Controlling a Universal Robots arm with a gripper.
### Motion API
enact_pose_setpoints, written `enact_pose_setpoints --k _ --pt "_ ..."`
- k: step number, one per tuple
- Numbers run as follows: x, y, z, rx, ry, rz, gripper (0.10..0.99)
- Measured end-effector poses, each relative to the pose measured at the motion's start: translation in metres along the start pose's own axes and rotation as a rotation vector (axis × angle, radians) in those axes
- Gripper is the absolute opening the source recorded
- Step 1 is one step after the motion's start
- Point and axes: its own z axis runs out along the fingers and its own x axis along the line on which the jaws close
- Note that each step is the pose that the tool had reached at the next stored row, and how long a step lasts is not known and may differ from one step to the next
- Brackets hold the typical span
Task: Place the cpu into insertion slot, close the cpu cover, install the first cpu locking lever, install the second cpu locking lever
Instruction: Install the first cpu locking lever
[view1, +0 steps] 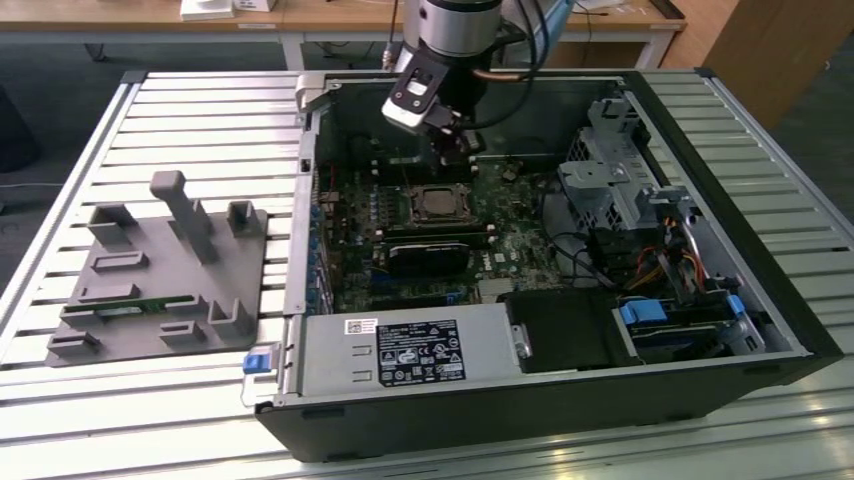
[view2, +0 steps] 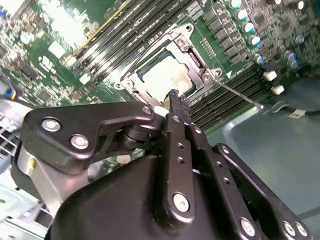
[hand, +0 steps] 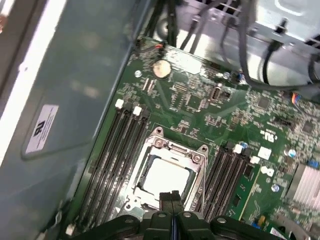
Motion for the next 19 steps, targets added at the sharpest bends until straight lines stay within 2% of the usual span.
enact_pose_setpoints --k 19 --pt "0.0 0.0 0.0009 0.006 0.0041 -0.346 0.106"
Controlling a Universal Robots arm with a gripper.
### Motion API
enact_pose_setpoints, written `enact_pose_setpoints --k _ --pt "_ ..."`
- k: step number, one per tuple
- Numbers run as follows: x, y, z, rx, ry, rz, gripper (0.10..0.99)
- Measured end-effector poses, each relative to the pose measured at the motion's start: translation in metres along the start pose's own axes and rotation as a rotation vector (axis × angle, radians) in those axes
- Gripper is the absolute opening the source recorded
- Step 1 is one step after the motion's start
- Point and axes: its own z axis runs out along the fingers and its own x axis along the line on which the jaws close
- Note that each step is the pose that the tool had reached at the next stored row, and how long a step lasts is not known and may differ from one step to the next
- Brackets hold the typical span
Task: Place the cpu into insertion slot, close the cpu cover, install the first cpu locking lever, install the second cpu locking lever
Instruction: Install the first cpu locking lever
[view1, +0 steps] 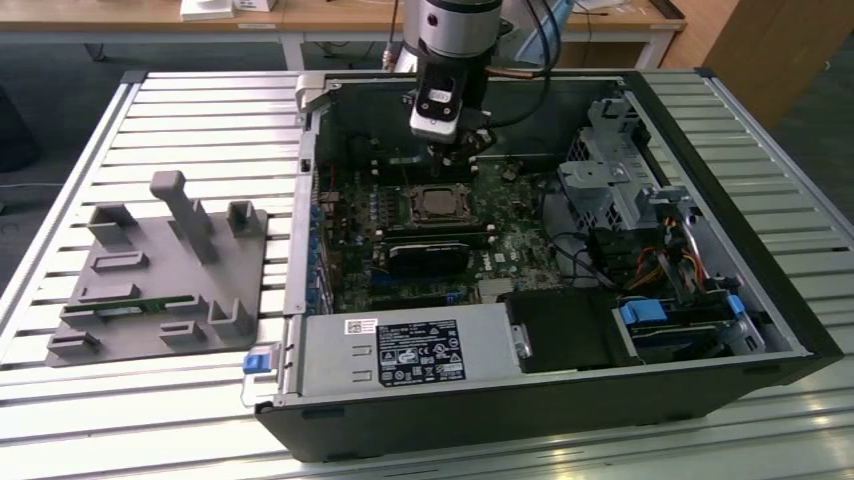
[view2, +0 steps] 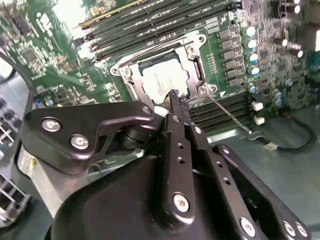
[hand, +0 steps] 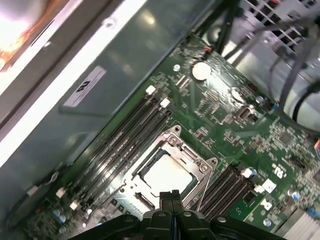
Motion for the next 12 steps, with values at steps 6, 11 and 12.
enact_pose_setpoints --k 6,11,12 --pt "0.0 0.0 0.0004 0.002 0.0013 -0.109 0.106" --pt "0.0 0.0 0.0006 0.004 0.0023 -0.199 0.106" --pt "0.0 0.0 0.0007 0.004 0.0025 -0.217 0.106"
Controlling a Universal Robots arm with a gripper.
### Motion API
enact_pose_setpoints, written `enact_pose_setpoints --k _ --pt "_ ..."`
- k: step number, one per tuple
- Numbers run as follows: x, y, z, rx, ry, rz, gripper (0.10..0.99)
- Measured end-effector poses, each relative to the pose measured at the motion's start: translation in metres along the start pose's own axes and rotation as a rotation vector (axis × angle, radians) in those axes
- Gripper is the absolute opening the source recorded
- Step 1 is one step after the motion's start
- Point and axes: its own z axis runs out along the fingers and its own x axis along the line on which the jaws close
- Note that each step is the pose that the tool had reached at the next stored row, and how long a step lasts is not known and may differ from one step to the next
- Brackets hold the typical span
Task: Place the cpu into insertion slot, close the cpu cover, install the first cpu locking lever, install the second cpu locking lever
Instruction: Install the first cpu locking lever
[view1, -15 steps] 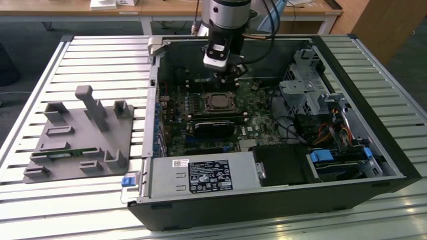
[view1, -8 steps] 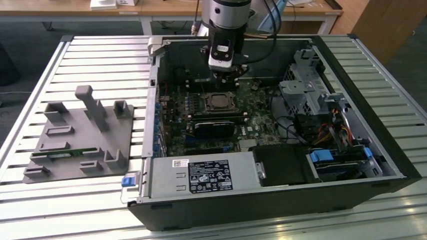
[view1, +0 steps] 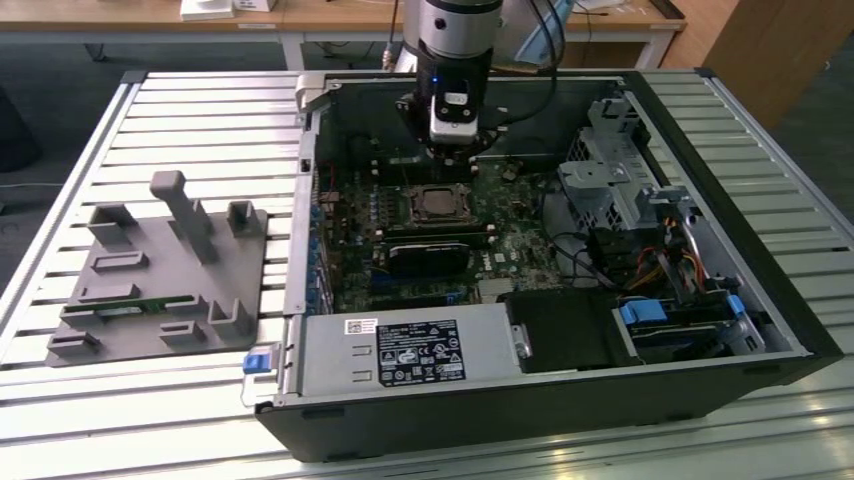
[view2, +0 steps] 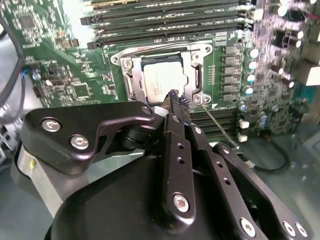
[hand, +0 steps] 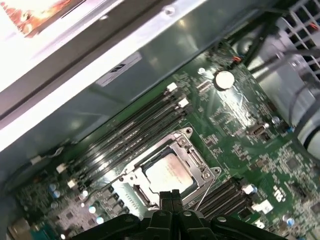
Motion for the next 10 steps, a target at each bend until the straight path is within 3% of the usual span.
enact_pose_setpoints --k 10 --pt "0.0 0.0 0.0009 0.003 0.0022 -0.183 0.106"
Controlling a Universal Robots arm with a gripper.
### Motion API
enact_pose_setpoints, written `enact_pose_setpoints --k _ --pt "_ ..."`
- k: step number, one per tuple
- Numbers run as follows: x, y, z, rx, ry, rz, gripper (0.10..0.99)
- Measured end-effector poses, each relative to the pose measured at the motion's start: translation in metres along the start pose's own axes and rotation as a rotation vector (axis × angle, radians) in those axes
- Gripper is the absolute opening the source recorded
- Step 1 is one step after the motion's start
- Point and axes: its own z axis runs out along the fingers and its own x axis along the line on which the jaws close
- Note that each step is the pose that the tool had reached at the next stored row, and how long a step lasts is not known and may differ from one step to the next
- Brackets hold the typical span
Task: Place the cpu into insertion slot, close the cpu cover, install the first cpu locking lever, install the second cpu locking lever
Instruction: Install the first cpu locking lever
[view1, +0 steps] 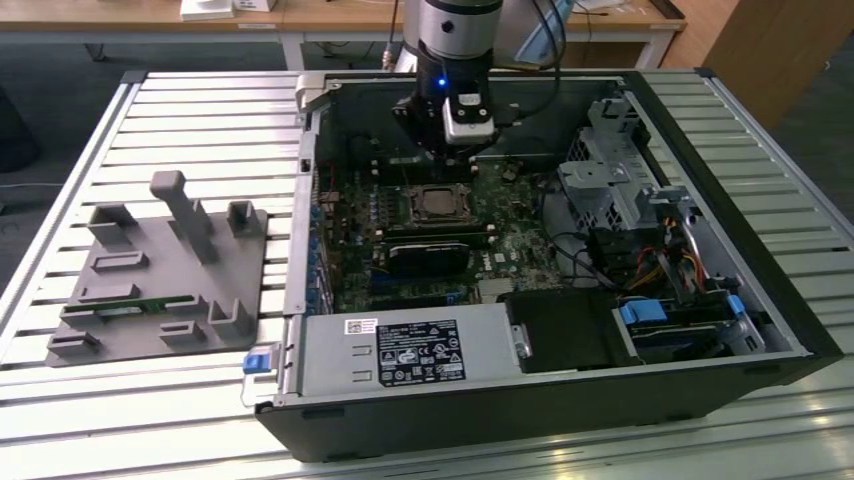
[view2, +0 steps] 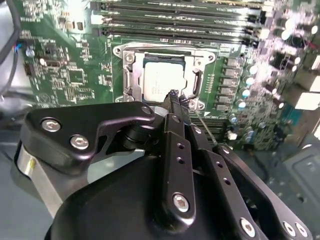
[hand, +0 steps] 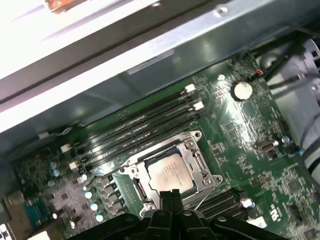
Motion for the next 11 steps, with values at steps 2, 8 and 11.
enact_pose_setpoints --k 2,8,11 --pt "0.0 0.0 0.0002 0.001 0.0004 -0.036 0.106" --pt "0.0 0.0 0.0005 0.003 0.0017 -0.145 0.106" --pt "0.0 0.0 0.0008 0.004 0.0023 -0.199 0.106"
